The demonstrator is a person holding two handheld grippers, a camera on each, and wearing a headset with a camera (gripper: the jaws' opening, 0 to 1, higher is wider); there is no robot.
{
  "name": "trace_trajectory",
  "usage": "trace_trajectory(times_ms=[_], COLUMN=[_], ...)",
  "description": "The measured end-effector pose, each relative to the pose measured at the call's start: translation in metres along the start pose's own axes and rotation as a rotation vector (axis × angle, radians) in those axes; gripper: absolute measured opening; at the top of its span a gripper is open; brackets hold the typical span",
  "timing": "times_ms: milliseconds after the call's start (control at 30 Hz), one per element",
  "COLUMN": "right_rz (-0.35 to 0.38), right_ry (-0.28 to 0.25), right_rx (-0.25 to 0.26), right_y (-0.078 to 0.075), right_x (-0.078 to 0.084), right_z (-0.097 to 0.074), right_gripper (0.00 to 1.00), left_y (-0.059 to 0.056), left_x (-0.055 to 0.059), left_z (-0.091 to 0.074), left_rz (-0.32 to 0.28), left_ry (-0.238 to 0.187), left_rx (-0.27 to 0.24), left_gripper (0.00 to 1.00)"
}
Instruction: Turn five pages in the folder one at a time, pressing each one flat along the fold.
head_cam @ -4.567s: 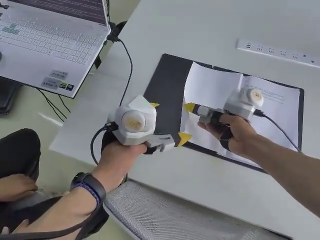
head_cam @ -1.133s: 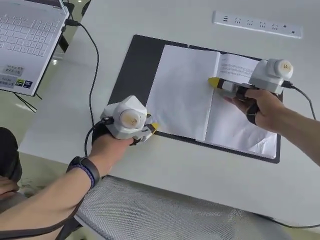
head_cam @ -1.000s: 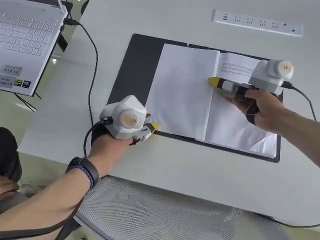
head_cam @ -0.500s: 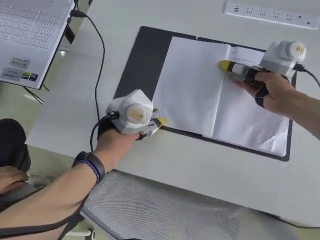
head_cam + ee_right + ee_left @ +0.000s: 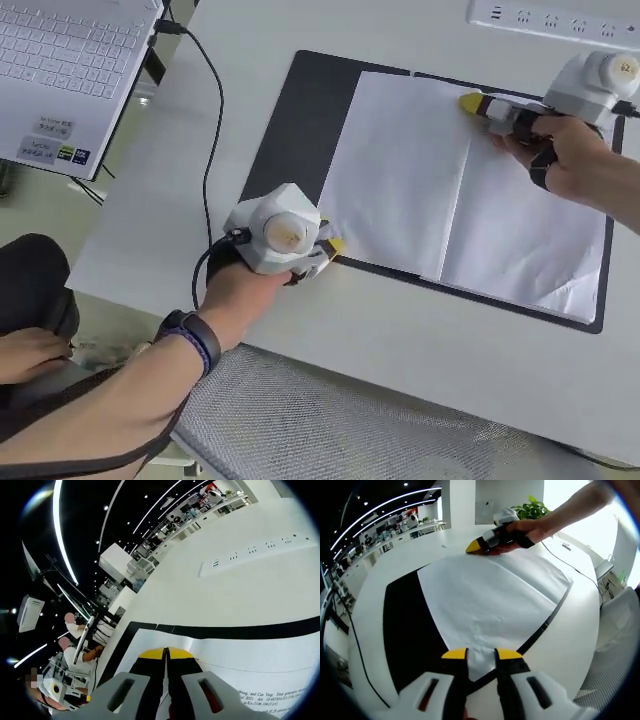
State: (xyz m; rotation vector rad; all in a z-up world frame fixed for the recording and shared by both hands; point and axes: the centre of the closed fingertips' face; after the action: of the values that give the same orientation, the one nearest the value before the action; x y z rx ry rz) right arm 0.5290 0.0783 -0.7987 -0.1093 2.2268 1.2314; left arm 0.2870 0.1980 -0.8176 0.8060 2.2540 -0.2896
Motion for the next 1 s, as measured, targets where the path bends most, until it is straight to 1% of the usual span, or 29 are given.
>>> trace_trajectory(times_ms=[133, 200, 233, 300, 367, 500, 633, 733, 800, 933, 1000], right_rz=[0.012, 0.023, 0.043, 0.07, 0.07, 0.074, 0.072, 0.061, 0.058, 0.03, 0.024], right_ry=[-0.018, -0.035, -0.053, -0.065, -0.069, -0.088, -0.081, -0.056, -0.049, -0.01, 0.0], right_rx=[0.008, 0.017, 0.019, 0.018, 0.02, 0.022, 0.006, -0.02, -0.03, -0.06, -0.071], right_y=[-0.007, -0.012, -0.015, -0.018, -0.017, -0.02, -0.017, -0.014, -0.012, 0.0, 0.004], right_x=[-0.01, -0.015, -0.019, -0.021, -0.021, -0.022, -0.016, -0.005, 0.0, 0.02, 0.029], right_z=[0.006, 0.008, 0.01, 0.011, 0.011, 0.012, 0.009, 0.005, 0.002, -0.007, -0.011], right_gripper=[0.0, 0.0, 0.0, 0.0, 0.0, 0.0, 0.0, 0.0, 0.0, 0.0, 0.0], left_y=[0.0, 0.0, 0.0, 0.001, 0.001, 0.001, 0.001, 0.001, 0.001, -0.002, -0.004], left_x=[0.001, 0.001, 0.001, 0.001, 0.001, 0.002, 0.002, 0.002, 0.002, -0.002, -0.004], left_z=[0.001, 0.001, 0.001, 0.001, 0.001, 0.001, 0.001, 0.001, 0.001, -0.004, -0.008], left_rz=[-0.001, -0.001, -0.003, -0.002, -0.006, -0.005, -0.005, -0.003, -0.002, -0.003, -0.003], left_ry=[0.002, 0.002, 0.002, 0.002, 0.002, 0.001, 0.0, 0.0, 0.0, -0.001, -0.003], left_rx=[-0.001, -0.003, -0.003, -0.005, -0.004, -0.007, -0.008, -0.008, -0.008, -0.009, -0.009], left_gripper=[0.19, 0.19, 0.19, 0.19, 0.19, 0.19, 0.19, 0.19, 0.19, 0.19, 0.19])
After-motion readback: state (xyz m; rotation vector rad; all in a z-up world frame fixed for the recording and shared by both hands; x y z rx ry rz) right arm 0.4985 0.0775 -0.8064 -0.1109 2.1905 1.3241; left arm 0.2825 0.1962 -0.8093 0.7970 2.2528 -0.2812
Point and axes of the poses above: the centre of the closed fingertips' face, and the gripper's own axes: z roughly forward along the fingers, y roughly to its left, x roughly out of its underside, and after that the axes turned 6 degrees about z, right-handed
